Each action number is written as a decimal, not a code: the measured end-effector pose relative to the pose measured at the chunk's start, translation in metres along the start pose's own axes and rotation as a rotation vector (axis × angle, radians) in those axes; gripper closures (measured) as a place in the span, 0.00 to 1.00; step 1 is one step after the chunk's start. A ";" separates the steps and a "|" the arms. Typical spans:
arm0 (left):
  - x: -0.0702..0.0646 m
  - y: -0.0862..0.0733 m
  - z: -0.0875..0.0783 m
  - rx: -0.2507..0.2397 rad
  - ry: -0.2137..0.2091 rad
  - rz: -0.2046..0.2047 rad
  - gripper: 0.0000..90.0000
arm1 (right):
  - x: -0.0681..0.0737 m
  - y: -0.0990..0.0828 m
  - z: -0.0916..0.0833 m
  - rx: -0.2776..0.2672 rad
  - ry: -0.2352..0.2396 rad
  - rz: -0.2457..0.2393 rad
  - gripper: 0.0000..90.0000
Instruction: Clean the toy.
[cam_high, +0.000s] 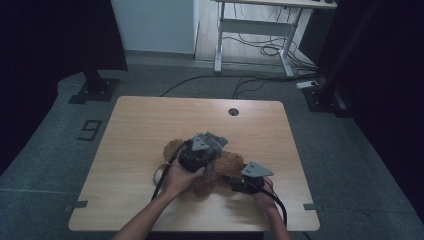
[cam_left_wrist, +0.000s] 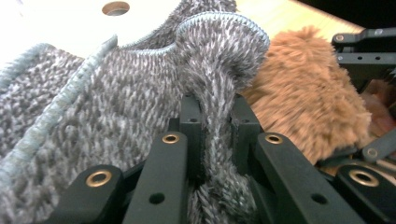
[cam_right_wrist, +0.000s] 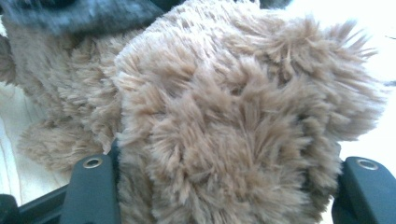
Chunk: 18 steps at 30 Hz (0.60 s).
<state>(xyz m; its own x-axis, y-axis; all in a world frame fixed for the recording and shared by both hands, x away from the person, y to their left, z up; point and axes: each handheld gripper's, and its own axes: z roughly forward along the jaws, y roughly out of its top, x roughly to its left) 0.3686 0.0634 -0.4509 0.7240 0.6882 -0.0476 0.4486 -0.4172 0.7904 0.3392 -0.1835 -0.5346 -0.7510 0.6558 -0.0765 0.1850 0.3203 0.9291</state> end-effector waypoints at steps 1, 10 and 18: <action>0.003 -0.001 -0.005 -0.009 0.006 0.000 0.88 | 0.000 0.000 0.000 -0.002 0.000 0.003 0.38; 0.054 -0.018 -0.028 0.013 0.115 -0.108 0.88 | 0.000 -0.001 0.000 -0.006 0.000 0.012 0.38; 0.090 -0.047 -0.031 0.057 0.178 -0.187 0.88 | -0.001 -0.001 0.001 -0.011 0.002 0.017 0.38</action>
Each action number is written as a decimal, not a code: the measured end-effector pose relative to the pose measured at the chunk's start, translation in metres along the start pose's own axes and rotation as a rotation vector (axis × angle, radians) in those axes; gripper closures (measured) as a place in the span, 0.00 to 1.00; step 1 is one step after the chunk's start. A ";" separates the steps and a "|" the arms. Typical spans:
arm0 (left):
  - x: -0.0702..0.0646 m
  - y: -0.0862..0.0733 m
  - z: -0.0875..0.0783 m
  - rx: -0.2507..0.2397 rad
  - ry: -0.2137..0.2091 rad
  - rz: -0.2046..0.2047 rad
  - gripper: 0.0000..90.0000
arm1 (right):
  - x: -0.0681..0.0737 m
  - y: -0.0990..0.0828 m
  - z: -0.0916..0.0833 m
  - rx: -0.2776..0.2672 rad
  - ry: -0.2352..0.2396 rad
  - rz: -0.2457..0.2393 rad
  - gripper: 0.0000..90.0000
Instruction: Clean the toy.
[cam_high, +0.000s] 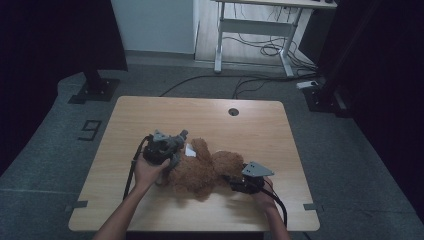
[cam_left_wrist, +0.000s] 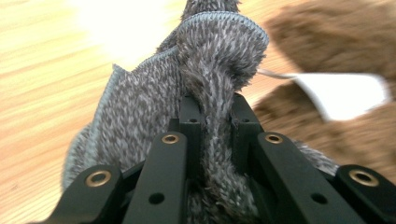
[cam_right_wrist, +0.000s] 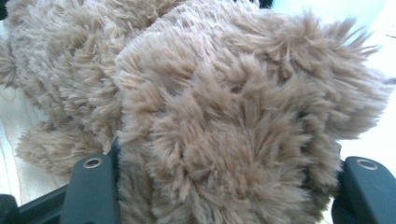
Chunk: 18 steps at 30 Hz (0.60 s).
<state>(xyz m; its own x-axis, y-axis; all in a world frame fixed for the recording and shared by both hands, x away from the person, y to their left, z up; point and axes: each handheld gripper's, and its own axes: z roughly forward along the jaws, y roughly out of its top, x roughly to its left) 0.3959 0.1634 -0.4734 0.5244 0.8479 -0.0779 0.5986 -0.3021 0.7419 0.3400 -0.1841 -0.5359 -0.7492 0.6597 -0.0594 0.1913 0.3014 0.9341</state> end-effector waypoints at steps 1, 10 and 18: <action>0.003 -0.001 0.000 0.005 0.005 -0.008 0.88 | 0.000 0.000 0.000 0.000 0.000 0.000 0.38; 0.000 0.007 -0.008 0.001 -0.007 -0.024 0.88 | -0.002 -0.001 0.000 -0.003 0.004 0.007 0.38; -0.048 0.028 -0.002 -0.008 -0.084 0.085 0.88 | -0.001 -0.001 -0.001 0.000 0.000 0.004 0.38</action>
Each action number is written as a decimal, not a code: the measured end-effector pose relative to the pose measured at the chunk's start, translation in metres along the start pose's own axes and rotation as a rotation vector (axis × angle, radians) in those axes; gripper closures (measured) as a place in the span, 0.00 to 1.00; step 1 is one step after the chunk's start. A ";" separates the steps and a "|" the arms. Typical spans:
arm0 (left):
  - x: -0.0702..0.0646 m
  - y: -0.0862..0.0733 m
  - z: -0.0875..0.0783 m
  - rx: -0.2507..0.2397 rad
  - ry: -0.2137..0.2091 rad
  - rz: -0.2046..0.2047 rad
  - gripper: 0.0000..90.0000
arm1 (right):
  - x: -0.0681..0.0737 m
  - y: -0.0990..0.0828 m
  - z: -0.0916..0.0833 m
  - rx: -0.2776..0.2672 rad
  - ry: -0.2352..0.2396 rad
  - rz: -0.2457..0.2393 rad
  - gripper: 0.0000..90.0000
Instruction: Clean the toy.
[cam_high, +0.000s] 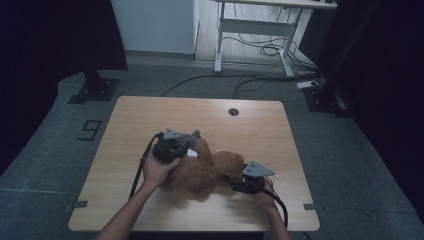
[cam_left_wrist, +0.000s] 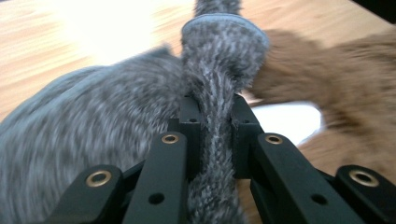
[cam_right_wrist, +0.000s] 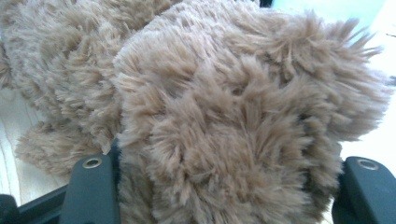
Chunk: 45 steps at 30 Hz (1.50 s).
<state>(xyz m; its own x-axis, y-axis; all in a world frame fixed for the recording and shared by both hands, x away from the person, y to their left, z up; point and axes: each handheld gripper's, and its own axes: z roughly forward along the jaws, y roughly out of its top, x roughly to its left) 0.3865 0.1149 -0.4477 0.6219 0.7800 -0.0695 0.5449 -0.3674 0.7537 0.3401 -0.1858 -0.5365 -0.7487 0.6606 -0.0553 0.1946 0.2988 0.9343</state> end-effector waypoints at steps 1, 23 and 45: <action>-0.005 0.002 0.000 -0.003 -0.003 0.010 0.88 | 0.000 0.000 0.000 0.000 0.000 0.000 0.38; -0.038 0.003 0.012 -0.011 -0.089 0.054 0.88 | 0.001 -0.001 0.000 -0.001 -0.004 -0.013 0.38; 0.068 -0.061 -0.020 0.064 0.093 -0.128 0.88 | 0.001 0.000 0.001 -0.001 -0.016 -0.010 0.38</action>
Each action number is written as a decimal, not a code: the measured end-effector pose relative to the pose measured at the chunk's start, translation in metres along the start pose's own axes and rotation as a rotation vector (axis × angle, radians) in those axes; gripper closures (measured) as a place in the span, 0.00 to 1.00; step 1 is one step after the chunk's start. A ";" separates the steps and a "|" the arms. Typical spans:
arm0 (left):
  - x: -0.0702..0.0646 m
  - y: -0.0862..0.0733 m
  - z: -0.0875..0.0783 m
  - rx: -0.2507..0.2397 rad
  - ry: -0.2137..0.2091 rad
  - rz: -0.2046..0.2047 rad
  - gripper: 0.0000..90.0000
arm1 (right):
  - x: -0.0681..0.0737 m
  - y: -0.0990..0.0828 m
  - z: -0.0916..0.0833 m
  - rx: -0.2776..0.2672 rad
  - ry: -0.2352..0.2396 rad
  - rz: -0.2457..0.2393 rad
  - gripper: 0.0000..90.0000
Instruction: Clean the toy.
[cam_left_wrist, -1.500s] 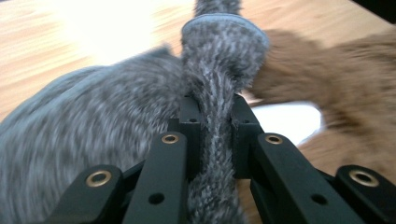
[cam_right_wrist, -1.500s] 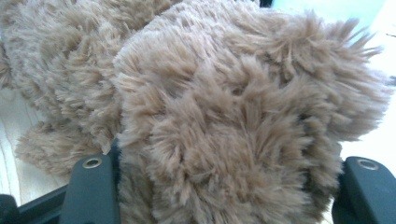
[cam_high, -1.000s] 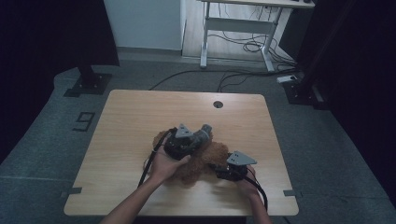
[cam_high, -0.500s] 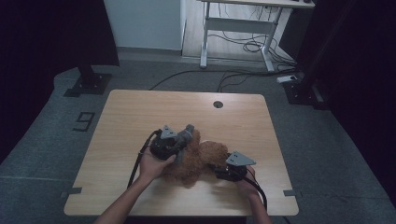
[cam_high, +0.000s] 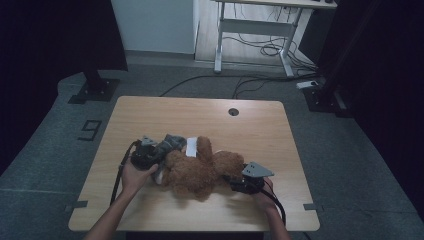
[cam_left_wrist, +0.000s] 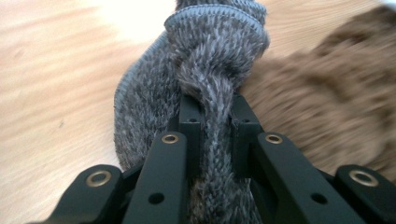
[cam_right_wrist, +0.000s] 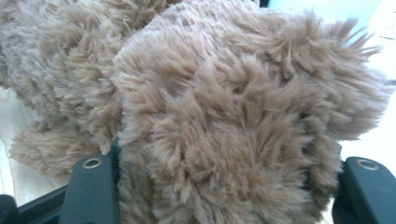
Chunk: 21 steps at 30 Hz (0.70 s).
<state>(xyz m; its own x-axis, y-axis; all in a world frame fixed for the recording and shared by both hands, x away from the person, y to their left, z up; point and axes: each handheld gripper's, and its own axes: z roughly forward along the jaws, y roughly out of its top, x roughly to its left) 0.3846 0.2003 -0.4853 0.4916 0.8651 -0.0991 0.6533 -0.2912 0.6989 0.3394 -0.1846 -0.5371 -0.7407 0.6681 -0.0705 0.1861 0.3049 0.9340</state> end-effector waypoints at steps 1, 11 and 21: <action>0.000 0.001 -0.003 -0.014 -0.010 -0.006 0.88 | 0.000 0.000 0.000 -0.002 0.001 0.003 0.38; -0.064 0.044 -0.021 -0.129 -0.114 0.117 0.87 | 0.001 0.001 0.004 -0.004 -0.035 -0.010 0.38; -0.089 0.045 0.008 -0.106 -0.153 0.120 0.87 | 0.003 0.002 0.009 -0.009 -0.094 -0.035 0.39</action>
<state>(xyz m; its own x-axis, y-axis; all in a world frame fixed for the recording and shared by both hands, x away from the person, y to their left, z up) 0.3754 0.1066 -0.4508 0.6491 0.7525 -0.1117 0.5246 -0.3364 0.7821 0.3432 -0.1759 -0.5387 -0.6828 0.7179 -0.1355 0.1550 0.3236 0.9334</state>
